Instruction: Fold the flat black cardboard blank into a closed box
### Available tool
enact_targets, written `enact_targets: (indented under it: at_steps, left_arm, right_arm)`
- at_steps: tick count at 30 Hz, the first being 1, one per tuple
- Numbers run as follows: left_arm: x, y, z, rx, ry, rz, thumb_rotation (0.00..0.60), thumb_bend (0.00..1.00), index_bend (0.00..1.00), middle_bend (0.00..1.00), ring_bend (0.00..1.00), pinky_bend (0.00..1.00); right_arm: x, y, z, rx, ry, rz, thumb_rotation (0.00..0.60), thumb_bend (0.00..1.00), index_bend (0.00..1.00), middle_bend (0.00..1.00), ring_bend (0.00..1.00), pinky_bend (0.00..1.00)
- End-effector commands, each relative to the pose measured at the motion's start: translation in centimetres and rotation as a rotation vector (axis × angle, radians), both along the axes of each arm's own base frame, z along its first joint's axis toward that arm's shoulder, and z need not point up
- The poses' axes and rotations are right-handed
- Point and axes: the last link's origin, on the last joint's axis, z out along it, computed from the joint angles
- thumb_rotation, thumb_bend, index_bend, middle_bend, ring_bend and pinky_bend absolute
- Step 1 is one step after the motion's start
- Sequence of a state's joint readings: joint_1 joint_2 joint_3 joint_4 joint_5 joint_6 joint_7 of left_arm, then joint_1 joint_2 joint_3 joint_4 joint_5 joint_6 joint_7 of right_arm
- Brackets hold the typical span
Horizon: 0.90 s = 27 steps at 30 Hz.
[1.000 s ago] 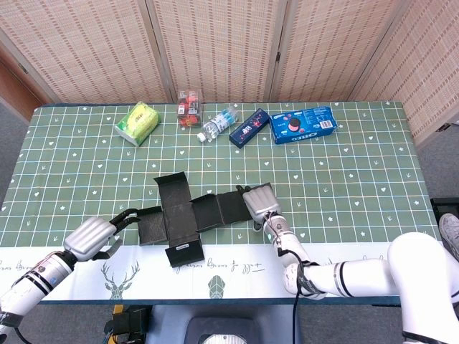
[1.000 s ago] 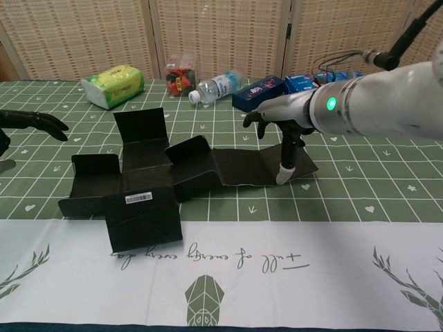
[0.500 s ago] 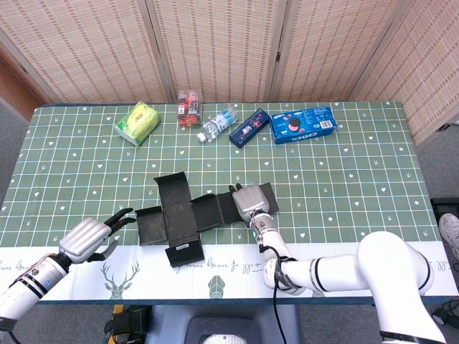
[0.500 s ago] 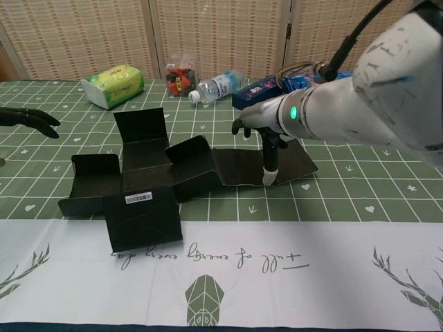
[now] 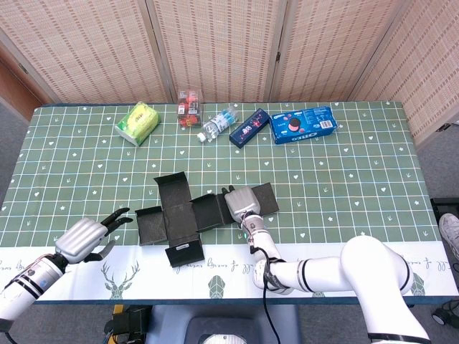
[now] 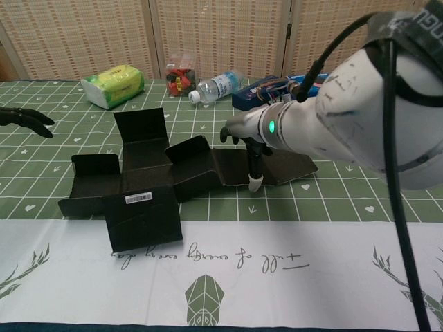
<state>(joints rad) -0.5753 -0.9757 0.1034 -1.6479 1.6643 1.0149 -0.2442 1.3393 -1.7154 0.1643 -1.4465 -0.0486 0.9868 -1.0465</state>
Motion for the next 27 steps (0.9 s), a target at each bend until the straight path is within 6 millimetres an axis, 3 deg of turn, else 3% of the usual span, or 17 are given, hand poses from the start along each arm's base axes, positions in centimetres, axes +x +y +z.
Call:
enact_targets:
  at_steps: [1,20,27]
  left_arm:
    - [-0.1,0.0,0.0,0.0,-0.001,0.002,0.6,0.57,0.13,0.05,0.67,0.9]
    - [-0.7,-0.1,0.4,0.013,-0.026,0.009,0.6,0.57,0.13,0.04,0.67,0.9]
    - [-1.4,0.4,0.8,0.057,-0.066,0.042,0.6,0.56,0.17,0.04,0.68,0.91]
  right_arm:
    - [0.3,0.0,-0.5,0.0,0.005,0.004,0.6,0.01,0.08,0.12,0.78,1.0]
    - [0.5,-0.1,-2.1,-0.001,0.029,-0.003,0.6,0.02,0.09,0.15,0.79,1.0]
    - [0.4,-0.2,-2.0,-0.008,0.022,0.003,0.6,0.19,0.25,0.29,0.82,1.0]
